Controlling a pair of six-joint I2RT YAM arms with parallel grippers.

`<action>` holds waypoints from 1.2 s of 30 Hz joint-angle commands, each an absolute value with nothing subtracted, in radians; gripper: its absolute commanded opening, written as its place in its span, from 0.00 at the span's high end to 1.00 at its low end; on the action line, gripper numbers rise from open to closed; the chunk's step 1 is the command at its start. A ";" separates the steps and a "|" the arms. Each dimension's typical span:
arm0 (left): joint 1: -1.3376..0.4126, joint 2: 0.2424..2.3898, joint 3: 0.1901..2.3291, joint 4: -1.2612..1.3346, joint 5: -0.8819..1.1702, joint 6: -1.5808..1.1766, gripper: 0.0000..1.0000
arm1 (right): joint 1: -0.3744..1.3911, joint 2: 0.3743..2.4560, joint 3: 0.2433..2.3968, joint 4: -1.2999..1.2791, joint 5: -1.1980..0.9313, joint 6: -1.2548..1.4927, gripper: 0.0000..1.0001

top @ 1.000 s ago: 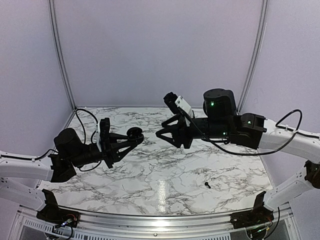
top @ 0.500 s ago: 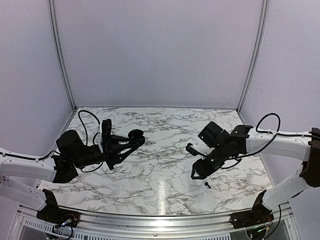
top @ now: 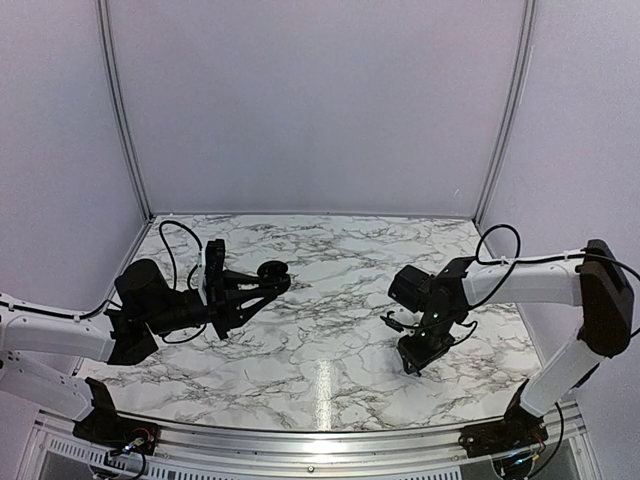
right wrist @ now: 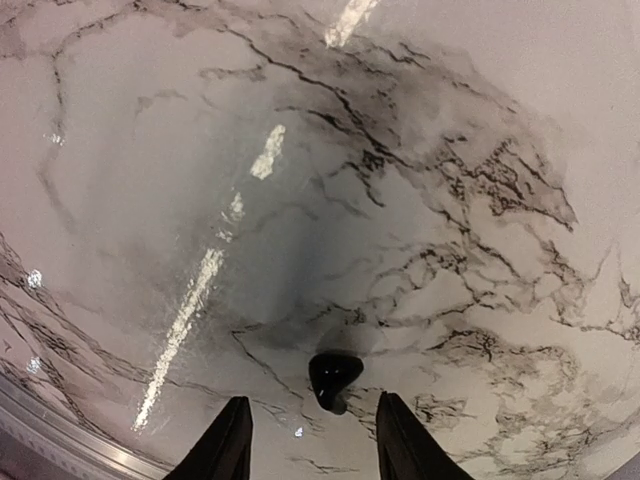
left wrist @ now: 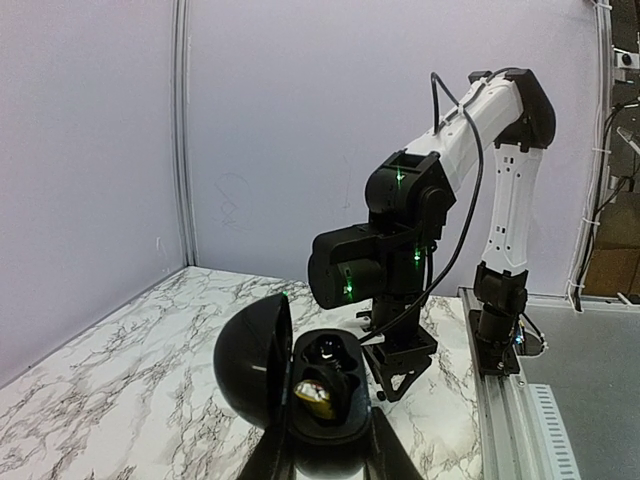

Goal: Insert the wireless bluetooth earbuds into the charging case
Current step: Pick up the right earbud from the center of the board.

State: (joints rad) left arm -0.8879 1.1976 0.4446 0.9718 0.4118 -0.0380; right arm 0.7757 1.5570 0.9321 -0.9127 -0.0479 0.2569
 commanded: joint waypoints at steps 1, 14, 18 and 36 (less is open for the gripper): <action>-0.879 1.203 0.445 1.015 0.436 -0.032 1.00 | 0.771 1.570 0.934 -0.921 -0.036 0.243 0.58; -0.874 1.193 0.442 1.015 0.439 -0.032 1.00 | 0.772 1.650 0.934 -0.899 -0.037 0.217 0.68; -0.872 1.195 0.439 1.015 0.437 -0.032 1.00 | 0.773 1.673 0.945 -0.886 -0.035 0.204 0.75; -0.863 1.186 0.413 1.039 0.421 -0.025 1.00 | 0.772 1.653 1.085 -0.768 -0.133 0.137 0.93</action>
